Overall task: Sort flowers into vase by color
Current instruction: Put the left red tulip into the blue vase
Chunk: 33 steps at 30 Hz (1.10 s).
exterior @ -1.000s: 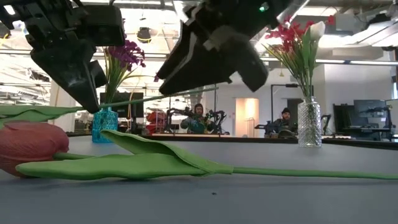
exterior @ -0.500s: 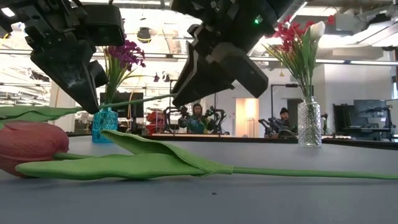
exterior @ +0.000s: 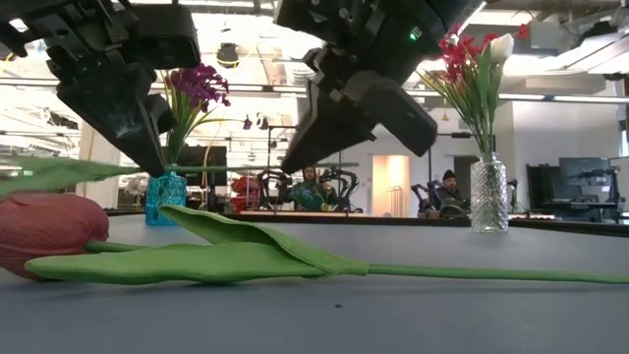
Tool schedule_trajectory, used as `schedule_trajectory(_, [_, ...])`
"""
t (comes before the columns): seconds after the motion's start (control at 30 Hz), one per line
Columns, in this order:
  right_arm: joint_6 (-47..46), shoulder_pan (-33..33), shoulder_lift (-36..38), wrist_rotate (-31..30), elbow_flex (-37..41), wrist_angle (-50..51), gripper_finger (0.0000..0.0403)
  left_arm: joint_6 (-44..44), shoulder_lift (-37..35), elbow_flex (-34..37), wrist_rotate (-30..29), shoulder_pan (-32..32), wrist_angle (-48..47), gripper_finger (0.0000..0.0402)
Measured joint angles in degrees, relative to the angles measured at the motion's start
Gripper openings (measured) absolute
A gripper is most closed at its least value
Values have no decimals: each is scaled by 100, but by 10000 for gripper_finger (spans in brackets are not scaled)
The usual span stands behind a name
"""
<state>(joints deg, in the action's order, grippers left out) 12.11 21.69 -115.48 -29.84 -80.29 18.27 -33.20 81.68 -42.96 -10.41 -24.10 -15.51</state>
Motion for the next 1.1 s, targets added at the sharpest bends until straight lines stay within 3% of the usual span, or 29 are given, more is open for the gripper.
schedule_trajectory(0.1, [-263,9,0,183,0,197,18,355,-4,2,57,-38,120,28])
schedule_trajectory(0.3, [-474,4,4,1135,0,294,18,1061,-82,-11,62,-96,277,98])
schedule_trajectory(0.5, [-290,72,143,1921,446,-494,18,1714,-758,247,-612,-140,495,147])
schedule_trajectory(0.67, [-259,66,614,2579,1403,-2391,18,2235,-1586,1044,-818,-138,1964,153])
schedule_trajectory(0.8, [-170,19,942,2838,2243,-4894,18,2683,-2042,1924,-1004,-138,3666,154])
schedule_trajectory(0.97, [-645,-235,743,2856,2742,-7769,18,3397,-1977,2794,-917,-138,6283,154])
schedule_trajectory(1.1, [-1090,-439,262,2571,2676,-8966,18,4012,-1716,2950,-794,-139,7630,154])
